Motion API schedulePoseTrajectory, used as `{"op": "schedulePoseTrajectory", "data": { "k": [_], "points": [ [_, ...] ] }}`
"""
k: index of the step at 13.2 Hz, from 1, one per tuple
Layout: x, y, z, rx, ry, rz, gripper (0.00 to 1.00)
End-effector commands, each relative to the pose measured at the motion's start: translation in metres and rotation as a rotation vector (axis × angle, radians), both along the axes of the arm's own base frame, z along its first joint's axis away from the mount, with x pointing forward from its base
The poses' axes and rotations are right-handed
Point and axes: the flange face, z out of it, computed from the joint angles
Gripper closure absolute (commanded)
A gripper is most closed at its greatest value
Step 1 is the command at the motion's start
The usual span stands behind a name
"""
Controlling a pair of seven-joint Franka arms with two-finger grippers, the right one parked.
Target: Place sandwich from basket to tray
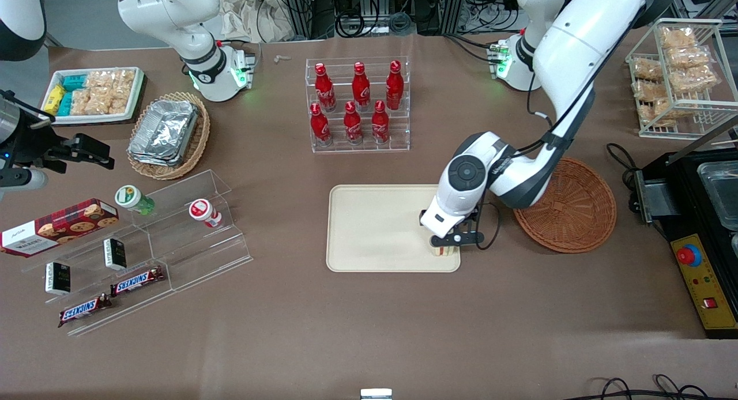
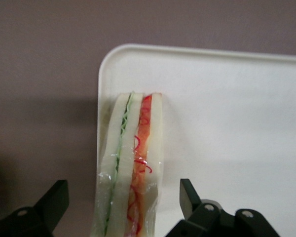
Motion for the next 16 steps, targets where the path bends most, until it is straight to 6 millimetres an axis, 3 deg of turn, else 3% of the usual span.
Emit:
{"op": "schedulePoseTrajectory", "data": {
  "k": [1, 3, 5, 6, 9, 12, 16],
  "points": [
    [0.000, 0.026, 0.075, 0.039, -0.013, 0.069, 0.00],
    [0.005, 0.043, 0.127, -0.008, -0.017, 0.096, 0.00],
    [0.014, 0.092, 0.160, -0.037, 0.003, 0.084, 0.00],
    [0.008, 0.100, 0.180, -0.060, 0.013, 0.042, 0.00],
    [-0.007, 0.153, 0.210, -0.008, 0.031, -0.044, 0.00],
    [-0.031, 0.208, 0.228, -0.003, 0.011, -0.161, 0.00],
    [-0.038, 0.304, 0.267, -0.039, 0.101, -0.368, 0.00]
  ]
}}
